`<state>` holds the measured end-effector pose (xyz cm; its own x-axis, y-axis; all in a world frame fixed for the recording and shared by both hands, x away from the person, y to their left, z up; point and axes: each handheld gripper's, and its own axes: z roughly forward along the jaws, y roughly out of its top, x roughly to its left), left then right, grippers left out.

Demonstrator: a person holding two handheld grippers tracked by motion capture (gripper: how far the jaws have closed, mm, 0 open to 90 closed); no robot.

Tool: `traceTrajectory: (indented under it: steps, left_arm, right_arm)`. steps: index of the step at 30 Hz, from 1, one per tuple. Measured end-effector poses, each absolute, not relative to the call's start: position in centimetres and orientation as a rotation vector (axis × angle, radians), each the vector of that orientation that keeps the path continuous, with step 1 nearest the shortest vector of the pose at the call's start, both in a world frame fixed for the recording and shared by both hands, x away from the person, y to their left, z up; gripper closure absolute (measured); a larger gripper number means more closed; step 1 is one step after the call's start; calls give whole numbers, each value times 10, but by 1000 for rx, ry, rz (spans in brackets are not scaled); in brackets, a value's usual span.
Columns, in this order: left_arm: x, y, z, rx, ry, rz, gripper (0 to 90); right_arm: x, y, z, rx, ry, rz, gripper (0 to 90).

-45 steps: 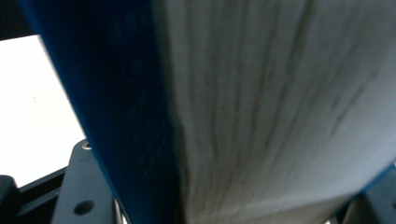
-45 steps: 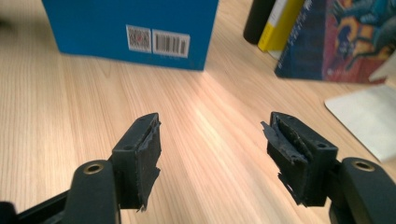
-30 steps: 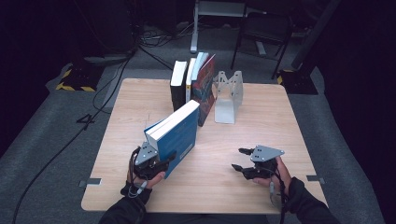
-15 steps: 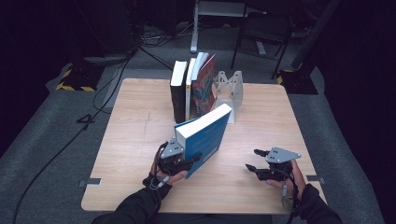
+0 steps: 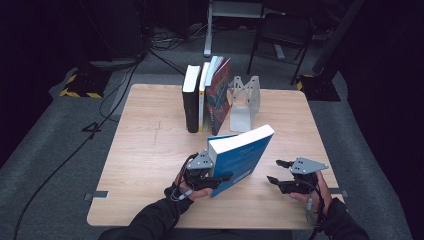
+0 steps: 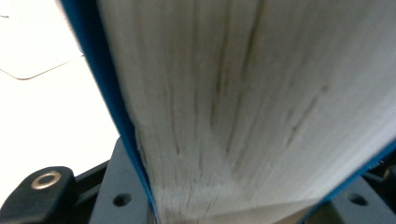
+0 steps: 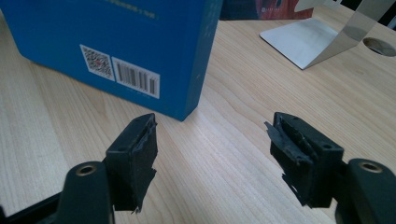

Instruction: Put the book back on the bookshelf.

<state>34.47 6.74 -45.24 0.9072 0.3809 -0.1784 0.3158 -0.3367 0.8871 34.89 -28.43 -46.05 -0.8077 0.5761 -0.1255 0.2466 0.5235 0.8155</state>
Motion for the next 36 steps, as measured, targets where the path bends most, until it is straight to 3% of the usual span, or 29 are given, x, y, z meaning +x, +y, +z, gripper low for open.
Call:
traceTrajectory:
  steps: [26,31,36]
  left_arm:
    - [343,80,-453,2018,428,103,563]
    - [343,82,-453,2048,416,136,564]
    - [341,84,-454,2089,418,207,489]
  right_arm:
    - [382,-238,-458,457,2504,1397,271]
    - [380,-230,-457,398,2513,1412,327]
    - [378,-232,-455,387,2517,1389,384]
